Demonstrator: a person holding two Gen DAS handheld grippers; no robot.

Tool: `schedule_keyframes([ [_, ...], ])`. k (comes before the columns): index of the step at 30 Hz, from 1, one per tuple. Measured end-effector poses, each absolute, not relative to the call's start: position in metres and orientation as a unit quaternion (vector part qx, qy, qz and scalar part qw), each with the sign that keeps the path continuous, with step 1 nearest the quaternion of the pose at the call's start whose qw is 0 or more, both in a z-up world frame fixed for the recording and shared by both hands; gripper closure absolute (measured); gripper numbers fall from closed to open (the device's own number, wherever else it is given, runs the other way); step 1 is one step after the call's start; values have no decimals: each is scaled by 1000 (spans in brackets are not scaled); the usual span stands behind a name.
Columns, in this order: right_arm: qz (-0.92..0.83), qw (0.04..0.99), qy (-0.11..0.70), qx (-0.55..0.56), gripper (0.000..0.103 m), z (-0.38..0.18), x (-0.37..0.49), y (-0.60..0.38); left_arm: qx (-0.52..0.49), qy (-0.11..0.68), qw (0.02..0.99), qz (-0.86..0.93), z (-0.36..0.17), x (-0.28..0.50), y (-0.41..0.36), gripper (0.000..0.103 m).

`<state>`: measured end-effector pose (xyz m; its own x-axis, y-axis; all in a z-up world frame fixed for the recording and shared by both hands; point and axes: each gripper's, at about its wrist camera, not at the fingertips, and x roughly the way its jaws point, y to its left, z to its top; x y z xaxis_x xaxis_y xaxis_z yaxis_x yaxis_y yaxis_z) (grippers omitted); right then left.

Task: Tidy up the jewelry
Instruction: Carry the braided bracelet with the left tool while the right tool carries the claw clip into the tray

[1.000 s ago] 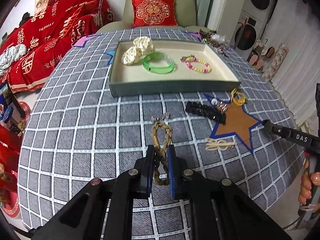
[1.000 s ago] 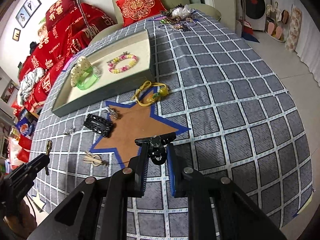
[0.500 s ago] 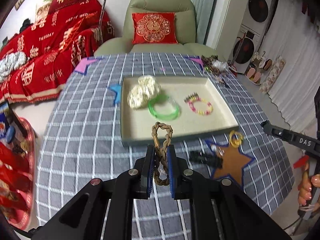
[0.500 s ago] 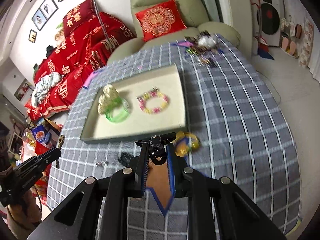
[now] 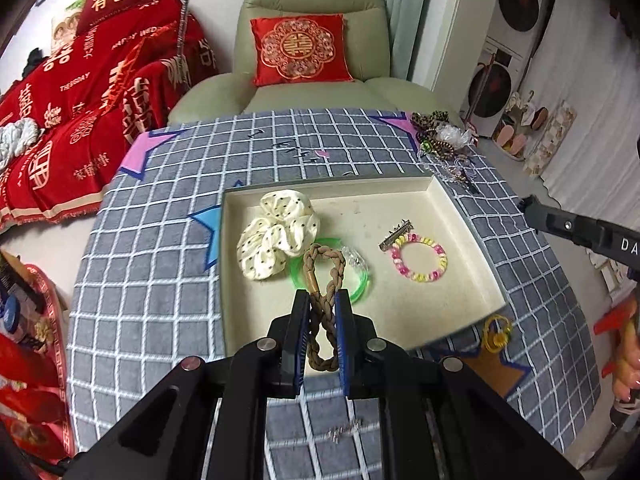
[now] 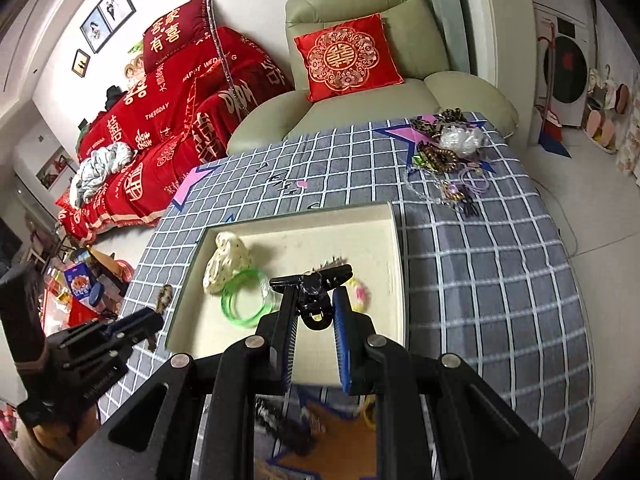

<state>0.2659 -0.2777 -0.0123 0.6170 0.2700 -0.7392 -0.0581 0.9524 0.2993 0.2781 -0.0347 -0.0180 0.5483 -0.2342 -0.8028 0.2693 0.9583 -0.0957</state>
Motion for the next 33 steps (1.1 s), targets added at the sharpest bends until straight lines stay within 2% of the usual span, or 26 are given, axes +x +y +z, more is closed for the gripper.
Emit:
schedule_keyframes([
  [17, 80, 866, 479, 120, 84, -98, 345, -266, 40, 501, 854, -134, -89, 341, -77, 82],
  [33, 45, 870, 484, 87, 84, -129, 362, -269, 82, 502, 855, -101, -107, 351, -88, 82],
])
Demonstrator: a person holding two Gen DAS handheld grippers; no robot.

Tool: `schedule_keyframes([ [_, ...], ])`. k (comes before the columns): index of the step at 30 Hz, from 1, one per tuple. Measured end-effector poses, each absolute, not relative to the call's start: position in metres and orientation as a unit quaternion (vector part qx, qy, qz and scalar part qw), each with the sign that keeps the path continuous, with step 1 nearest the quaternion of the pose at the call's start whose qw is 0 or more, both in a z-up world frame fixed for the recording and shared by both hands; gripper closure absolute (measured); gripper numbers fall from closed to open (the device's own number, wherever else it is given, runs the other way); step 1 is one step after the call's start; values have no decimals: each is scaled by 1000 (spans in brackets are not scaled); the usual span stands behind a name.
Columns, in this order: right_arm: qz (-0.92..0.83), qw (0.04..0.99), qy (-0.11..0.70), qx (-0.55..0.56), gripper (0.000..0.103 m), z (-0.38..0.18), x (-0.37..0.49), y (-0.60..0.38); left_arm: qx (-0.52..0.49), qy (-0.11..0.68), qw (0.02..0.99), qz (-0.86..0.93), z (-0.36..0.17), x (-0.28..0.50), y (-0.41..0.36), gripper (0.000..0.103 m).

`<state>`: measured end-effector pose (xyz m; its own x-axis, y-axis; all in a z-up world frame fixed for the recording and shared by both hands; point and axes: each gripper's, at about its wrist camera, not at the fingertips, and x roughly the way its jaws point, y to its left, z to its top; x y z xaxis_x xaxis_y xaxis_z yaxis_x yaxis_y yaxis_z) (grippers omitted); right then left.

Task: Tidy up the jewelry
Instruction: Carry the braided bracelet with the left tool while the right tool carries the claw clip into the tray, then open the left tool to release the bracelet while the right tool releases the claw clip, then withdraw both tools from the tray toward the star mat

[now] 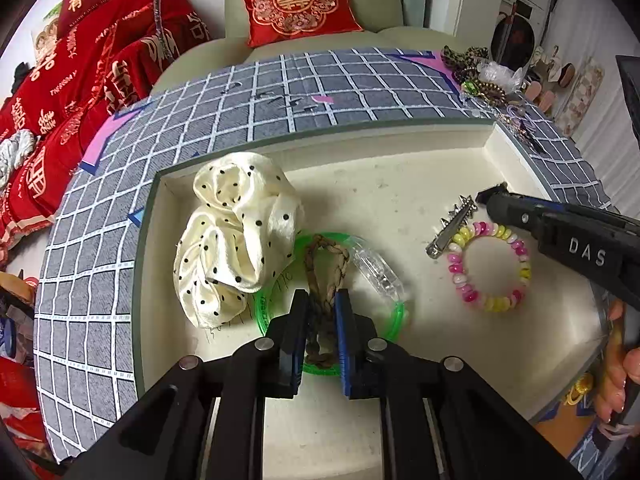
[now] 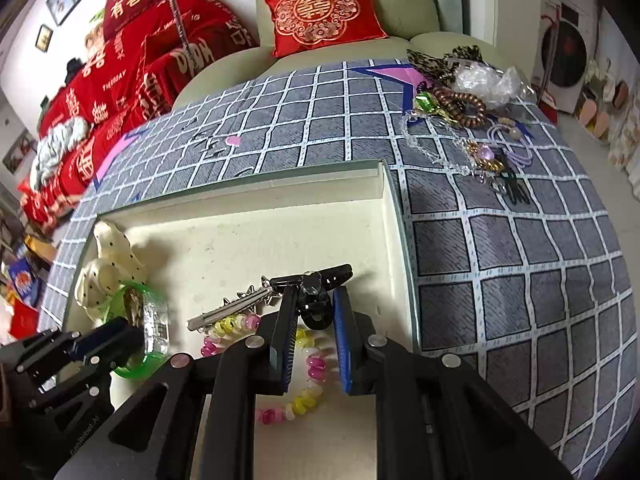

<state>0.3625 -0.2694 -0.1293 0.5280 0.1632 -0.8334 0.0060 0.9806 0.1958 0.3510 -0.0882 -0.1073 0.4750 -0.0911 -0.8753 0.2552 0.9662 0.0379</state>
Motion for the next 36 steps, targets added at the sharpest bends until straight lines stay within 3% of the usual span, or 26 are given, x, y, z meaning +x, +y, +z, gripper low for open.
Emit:
schedule_keyframes([
  [6, 49, 867, 489, 82, 80, -128, 363, -267, 94, 495, 860, -81, -102, 349, -88, 82],
  [8, 49, 868, 486, 89, 65, -125, 362, -270, 92, 495, 860, -81, -99, 348, -87, 82],
  [9, 50, 869, 484, 92, 52, -124, 361, -270, 93, 493, 862, -80, -98, 348, -87, 82],
  [10, 55, 871, 479, 99, 50, -121, 360, -271, 94, 490, 863, -79, -97, 347, -87, 82],
  [19, 61, 886, 440, 131, 50, -83, 336, -280, 79, 466, 877, -87, -79, 338, -84, 81],
  [20, 60, 887, 438, 134, 50, -81, 334, -281, 77, 462, 879, -88, -76, 338, -83, 62],
  [21, 60, 887, 437, 138, 50, -79, 331, -284, 72, 457, 882, -88, -72, 337, -83, 10],
  [22, 59, 887, 436, 142, 50, -77, 328, -286, 63, 447, 888, -83, -67, 334, -80, 0],
  [30, 53, 881, 445, 153, 49, -79, 306, -294, 66, 433, 895, -82, -50, 316, -79, 0],
  [34, 56, 877, 451, 156, 28, -79, 292, -295, 67, 441, 892, -77, -51, 302, -73, 0],
  [36, 61, 876, 452, 155, 23, -77, 284, -293, 61, 445, 890, -76, -51, 293, -69, 0],
])
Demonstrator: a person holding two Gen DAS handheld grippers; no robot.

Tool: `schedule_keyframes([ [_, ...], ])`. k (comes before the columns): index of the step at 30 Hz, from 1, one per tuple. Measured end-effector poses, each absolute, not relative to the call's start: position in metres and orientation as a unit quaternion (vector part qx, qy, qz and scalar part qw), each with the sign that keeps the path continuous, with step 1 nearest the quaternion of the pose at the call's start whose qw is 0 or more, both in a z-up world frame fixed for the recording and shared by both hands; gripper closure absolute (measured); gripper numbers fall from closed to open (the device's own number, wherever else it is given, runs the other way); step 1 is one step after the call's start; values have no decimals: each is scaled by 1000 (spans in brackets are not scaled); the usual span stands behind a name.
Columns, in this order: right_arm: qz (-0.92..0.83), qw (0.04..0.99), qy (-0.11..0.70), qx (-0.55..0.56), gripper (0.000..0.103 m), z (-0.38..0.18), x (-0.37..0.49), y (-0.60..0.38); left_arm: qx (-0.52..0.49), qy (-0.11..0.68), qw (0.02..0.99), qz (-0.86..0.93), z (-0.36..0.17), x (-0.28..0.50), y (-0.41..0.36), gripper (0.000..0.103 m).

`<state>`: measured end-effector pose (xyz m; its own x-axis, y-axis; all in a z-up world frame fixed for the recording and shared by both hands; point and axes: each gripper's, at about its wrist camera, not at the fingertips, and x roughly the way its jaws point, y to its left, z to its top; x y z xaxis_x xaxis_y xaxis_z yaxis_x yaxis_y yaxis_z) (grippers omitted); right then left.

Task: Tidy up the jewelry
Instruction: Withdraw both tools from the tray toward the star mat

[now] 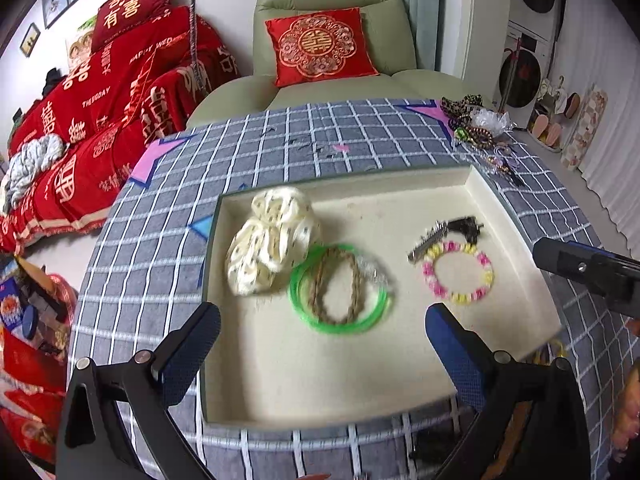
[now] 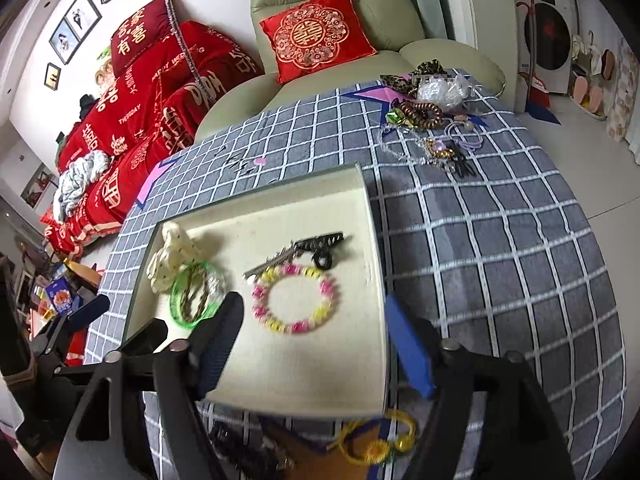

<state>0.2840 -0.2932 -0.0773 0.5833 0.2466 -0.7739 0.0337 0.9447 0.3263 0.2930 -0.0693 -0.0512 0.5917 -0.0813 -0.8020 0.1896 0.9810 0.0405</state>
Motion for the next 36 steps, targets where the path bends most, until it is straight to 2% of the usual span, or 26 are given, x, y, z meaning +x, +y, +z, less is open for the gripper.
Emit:
schedule_keyframes([
  [3, 65, 876, 452, 153, 22, -74, 270, -290, 52, 451, 888, -80, -51, 277, -63, 0],
  [8, 75, 876, 449, 159, 15, -70, 246, -286, 43, 450, 888, -82, -46, 253, -55, 0],
  [10, 79, 874, 451, 162, 1, -70, 236, -284, 38, 451, 888, -83, -44, 242, -52, 0],
  [11, 82, 873, 451, 164, 0, -70, 231, -282, 37, 451, 888, -84, -44, 238, -51, 0],
  [24, 98, 869, 457, 161, 0, -69, 177, -270, 27, 458, 885, -82, -48, 181, -27, 0],
  [36, 106, 875, 456, 123, 0, -79, 122, -256, 8, 499, 862, -91, -81, 137, -8, 0],
])
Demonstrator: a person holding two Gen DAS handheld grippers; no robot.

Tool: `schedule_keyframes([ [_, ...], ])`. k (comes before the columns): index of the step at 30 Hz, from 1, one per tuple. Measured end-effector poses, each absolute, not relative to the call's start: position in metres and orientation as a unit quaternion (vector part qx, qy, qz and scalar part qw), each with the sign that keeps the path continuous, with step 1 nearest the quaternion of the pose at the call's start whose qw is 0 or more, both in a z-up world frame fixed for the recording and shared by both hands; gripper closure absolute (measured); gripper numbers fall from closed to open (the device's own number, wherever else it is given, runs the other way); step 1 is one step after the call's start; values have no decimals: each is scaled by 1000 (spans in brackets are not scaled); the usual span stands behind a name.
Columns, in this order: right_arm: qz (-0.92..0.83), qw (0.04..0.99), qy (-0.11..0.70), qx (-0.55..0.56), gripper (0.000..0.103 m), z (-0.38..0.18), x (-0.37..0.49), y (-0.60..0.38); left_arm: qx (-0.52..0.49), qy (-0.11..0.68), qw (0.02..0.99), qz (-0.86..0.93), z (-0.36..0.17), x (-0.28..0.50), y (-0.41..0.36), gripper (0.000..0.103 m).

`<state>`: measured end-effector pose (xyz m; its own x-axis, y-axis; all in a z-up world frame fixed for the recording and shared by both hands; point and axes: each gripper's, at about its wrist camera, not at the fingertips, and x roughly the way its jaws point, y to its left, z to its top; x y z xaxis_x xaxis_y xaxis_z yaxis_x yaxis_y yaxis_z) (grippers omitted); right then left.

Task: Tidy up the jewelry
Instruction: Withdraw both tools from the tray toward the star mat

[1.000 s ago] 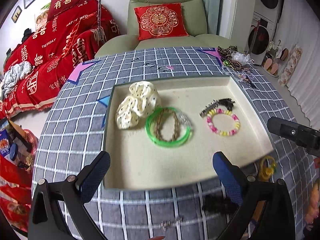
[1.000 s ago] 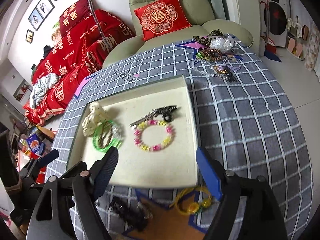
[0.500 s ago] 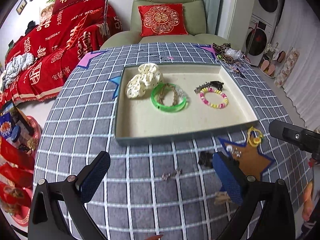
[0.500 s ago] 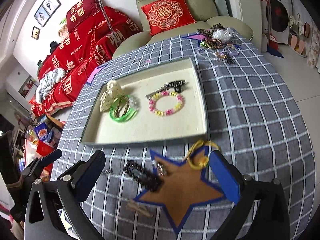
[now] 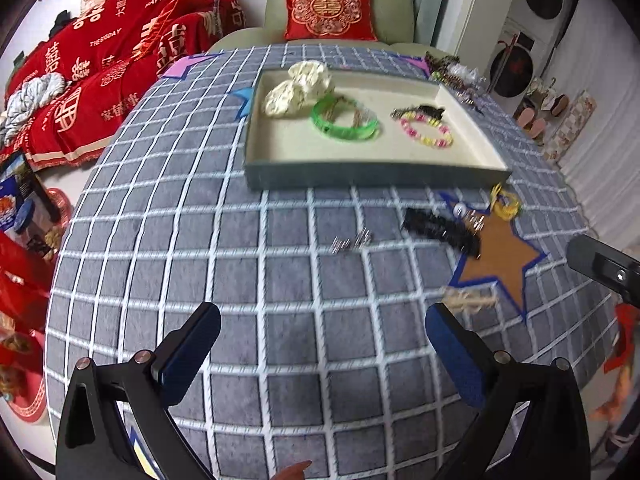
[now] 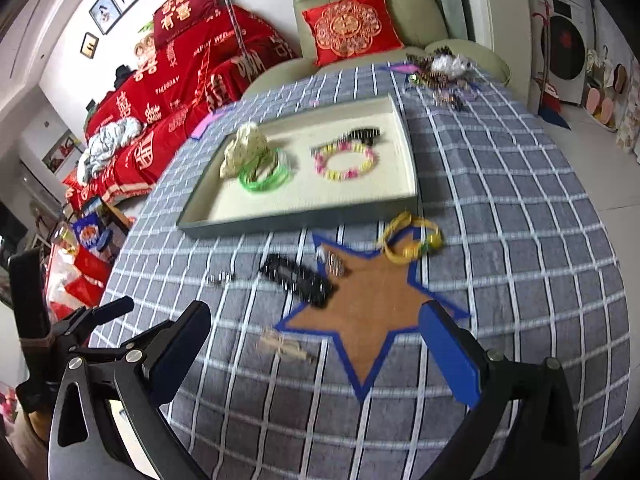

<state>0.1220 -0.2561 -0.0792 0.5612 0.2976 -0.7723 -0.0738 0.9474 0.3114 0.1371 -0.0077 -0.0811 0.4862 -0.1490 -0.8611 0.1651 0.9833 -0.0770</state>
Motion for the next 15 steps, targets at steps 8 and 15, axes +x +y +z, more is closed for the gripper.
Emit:
schedule_keyframes([
  [8, 86, 861, 489, 110, 0, -104, 94, -255, 35, 487, 871, -54, -95, 116, -7, 0],
  [15, 51, 853, 503, 131, 0, -119, 73, -275, 44, 495, 866, -48, -106, 110, -8, 0],
])
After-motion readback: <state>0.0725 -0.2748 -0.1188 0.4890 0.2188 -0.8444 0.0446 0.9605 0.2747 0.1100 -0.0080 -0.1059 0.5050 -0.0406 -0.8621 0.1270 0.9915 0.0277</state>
